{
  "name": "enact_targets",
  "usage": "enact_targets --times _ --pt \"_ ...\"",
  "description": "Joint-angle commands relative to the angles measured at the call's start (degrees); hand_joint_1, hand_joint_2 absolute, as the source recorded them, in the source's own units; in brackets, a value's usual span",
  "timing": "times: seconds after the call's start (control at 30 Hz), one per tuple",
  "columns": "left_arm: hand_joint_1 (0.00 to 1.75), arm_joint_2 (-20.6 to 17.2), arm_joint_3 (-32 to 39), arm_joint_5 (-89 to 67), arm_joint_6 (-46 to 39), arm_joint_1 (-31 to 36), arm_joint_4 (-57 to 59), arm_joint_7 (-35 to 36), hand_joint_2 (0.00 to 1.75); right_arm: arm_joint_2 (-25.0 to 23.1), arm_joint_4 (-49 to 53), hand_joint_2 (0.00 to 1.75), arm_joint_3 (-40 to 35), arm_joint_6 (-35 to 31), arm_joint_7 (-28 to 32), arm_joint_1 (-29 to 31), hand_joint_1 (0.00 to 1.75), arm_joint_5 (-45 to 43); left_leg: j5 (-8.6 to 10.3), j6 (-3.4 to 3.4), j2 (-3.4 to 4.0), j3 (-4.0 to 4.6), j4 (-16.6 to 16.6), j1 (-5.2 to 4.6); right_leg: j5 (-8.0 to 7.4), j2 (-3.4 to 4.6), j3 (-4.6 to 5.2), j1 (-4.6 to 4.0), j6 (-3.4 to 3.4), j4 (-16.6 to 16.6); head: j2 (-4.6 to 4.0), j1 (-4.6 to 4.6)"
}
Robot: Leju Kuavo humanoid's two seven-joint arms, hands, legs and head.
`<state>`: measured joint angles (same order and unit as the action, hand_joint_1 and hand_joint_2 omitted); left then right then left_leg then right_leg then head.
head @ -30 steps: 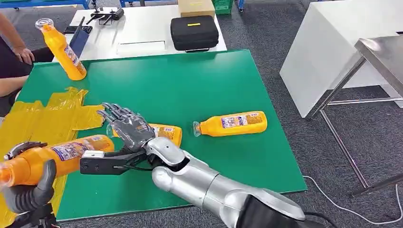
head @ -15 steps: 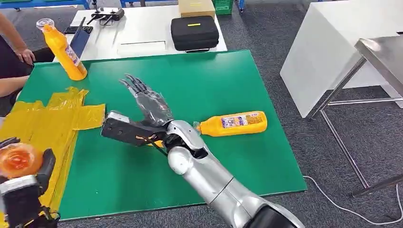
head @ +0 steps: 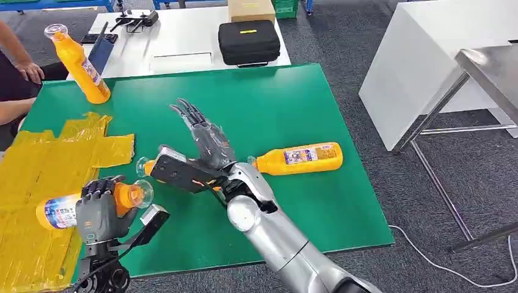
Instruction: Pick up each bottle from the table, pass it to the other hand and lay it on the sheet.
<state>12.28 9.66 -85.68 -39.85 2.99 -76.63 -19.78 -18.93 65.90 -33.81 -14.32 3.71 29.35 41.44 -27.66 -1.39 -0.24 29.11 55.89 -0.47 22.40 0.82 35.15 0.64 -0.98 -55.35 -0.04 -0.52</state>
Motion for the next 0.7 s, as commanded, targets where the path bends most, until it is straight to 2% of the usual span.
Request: enact_targets --times 0.03,0.1,0.2,0.23,0.57,0.6,0.63,0.7 --pt "1.75 -10.7 -11.0 -4.3 -0.2 5.3 19.1 17.3 1.75 2.9 0.8 0.00 -1.4 -0.1 0.3 -0.7 0.00 -0.9 0.02 0.13 -0.16 -0.21 -0.1 0.07 0.04 -0.23 -0.27 -0.07 0.06 0.1 0.00 0.00" --pt "1.75 -14.4 -17.6 -4.3 -0.2 6.3 22.7 26.2 1.75 3.1 1.6 0.00 -1.6 0.3 0.3 -1.4 0.00 -0.9 0.05 0.09 -0.22 -0.15 -0.1 0.03 0.04 -0.27 -0.21 -0.04 0.05 0.1 0.00 0.00" --pt "1.75 -16.3 -18.8 -4.3 -0.2 6.8 25.7 29.8 1.75 3.1 1.4 0.00 -1.9 0.9 0.3 -1.5 0.00 -0.9 0.01 0.19 -0.23 -0.29 -0.1 0.14 0.08 -0.32 -0.36 -0.14 0.09 0.1 0.00 -0.02" --pt "1.75 -17.9 -21.4 -4.3 -0.2 7.3 27.7 33.1 1.75 3.1 1.0 0.00 -2.1 1.3 0.3 -1.5 0.00 -1.0 0.01 0.16 -0.12 -0.26 -0.1 0.11 0.05 -0.20 -0.29 -0.10 0.07 0.1 0.00 0.00" --pt "1.75 -19.1 -19.1 -4.3 -0.2 8.4 32.7 34.8 1.75 3.2 1.7 0.00 -2.1 1.7 0.3 -3.1 0.00 -0.4 -0.01 0.10 -0.01 -0.23 -0.1 0.13 0.03 -0.05 -0.23 -0.07 0.04 0.1 0.00 0.00" --pt "0.73 -19.4 -20.6 -4.3 -0.2 9.1 33.7 37.0 1.75 3.4 2.0 0.00 -2.0 2.0 -0.3 -3.5 0.00 0.2 0.00 0.09 0.01 -0.20 -0.1 0.13 0.02 -0.02 -0.20 -0.06 0.04 0.1 0.00 0.00" --pt "0.00 -19.3 -20.9 -4.3 -0.2 9.5 34.5 38.2 1.75 3.4 1.8 0.00 -1.9 2.1 -1.3 -3.6 0.00 1.3 -0.03 0.13 -0.02 -0.27 -0.1 0.18 0.04 -0.08 -0.29 -0.11 0.06 0.1 0.00 0.00" --pt "0.00 -19.1 -20.2 -4.3 -0.2 9.8 35.0 38.6 1.75 3.5 1.2 0.00 -1.8 2.3 -2.0 -3.6 0.00 2.2 -0.03 0.16 -0.03 -0.30 -0.1 0.19 0.03 -0.10 -0.34 -0.12 0.07 0.1 0.00 0.00"
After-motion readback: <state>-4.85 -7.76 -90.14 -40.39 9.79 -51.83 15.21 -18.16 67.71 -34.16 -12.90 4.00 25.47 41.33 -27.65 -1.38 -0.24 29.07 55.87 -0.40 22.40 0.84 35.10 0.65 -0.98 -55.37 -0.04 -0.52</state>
